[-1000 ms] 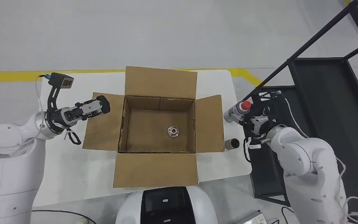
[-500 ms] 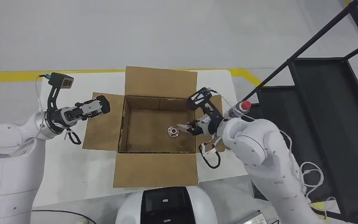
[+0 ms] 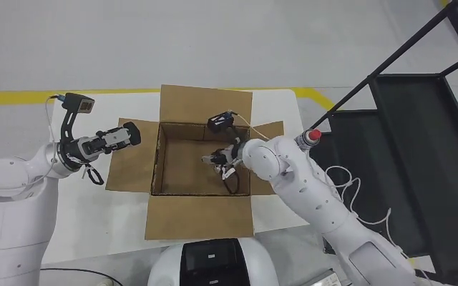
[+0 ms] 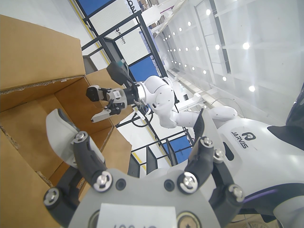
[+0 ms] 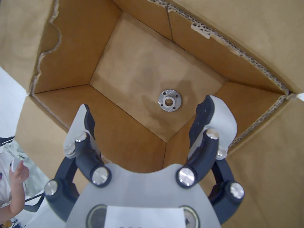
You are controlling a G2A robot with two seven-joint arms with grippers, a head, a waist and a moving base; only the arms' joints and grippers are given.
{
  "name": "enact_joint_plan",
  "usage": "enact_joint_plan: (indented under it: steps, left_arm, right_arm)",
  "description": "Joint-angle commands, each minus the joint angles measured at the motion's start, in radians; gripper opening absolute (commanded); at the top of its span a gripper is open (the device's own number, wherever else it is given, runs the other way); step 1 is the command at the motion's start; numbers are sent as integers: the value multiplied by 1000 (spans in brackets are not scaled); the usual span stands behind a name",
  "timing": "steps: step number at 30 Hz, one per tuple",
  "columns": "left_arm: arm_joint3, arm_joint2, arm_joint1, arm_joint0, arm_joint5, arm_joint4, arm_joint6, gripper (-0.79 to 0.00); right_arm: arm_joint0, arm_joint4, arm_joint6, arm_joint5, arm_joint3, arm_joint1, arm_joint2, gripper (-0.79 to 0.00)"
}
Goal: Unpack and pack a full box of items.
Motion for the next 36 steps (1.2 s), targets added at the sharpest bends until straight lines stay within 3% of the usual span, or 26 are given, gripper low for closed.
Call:
enact_joint_plan:
  steps: [1, 6, 36]
  left_arm:
    - [0, 0, 0, 0, 0, 0, 0, 0]
    - [0, 0, 0, 0, 0, 0, 0, 0]
    - [0, 0, 0, 0, 0, 0, 0, 0]
  right_arm:
    - [13, -26, -10, 11, 42, -8, -35, 0]
    - [43, -62, -28, 30, 103, -24, -86, 0]
    - [43, -62, -28, 30, 103, -24, -86, 0]
